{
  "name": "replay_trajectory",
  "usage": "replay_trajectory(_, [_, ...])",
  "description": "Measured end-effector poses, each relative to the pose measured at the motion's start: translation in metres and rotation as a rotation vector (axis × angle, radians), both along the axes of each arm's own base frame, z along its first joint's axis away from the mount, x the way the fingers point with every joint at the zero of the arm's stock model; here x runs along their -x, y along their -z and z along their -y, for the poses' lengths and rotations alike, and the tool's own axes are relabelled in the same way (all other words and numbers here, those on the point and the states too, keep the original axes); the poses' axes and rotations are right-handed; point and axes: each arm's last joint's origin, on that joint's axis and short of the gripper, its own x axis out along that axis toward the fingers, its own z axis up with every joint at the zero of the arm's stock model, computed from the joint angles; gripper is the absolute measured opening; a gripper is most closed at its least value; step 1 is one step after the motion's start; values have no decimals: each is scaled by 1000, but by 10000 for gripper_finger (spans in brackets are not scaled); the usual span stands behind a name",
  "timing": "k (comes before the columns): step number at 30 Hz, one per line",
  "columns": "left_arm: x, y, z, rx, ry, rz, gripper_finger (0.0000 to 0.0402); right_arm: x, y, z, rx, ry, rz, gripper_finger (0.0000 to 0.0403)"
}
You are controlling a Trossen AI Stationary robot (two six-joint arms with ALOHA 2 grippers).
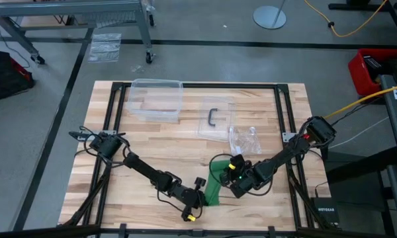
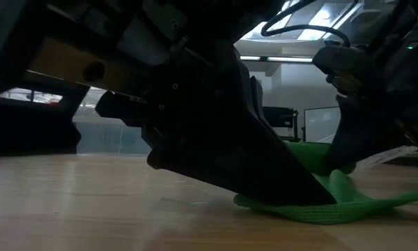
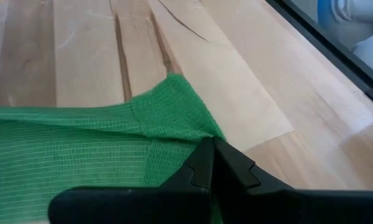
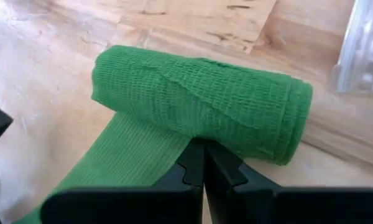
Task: Roll bandage
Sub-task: Roll the green bandage
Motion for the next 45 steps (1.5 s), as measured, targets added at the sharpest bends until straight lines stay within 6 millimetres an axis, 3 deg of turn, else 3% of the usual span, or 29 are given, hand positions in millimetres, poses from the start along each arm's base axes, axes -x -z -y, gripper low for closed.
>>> replay_trajectory(14, [-9,-11,6,97,16,183,0,1,1,-2,-62,-50,-48,5])
replay_trajectory(22, [-9,-11,5,143,-35,153,2,1,1,-3,-64,-53,-48,5])
replay_trajectory(29, [-12,-12,1,219,-120,123,51,1,-6,-3,-22,-152,-57,5])
replay_trajectory(36, [-14,-13,-3,220,-167,145,119,8,-37,-5,7,-273,13,5])
replay_trajectory(45, [-17,-17,-3,225,-163,189,129,17,-50,-38,-82,-354,178,5])
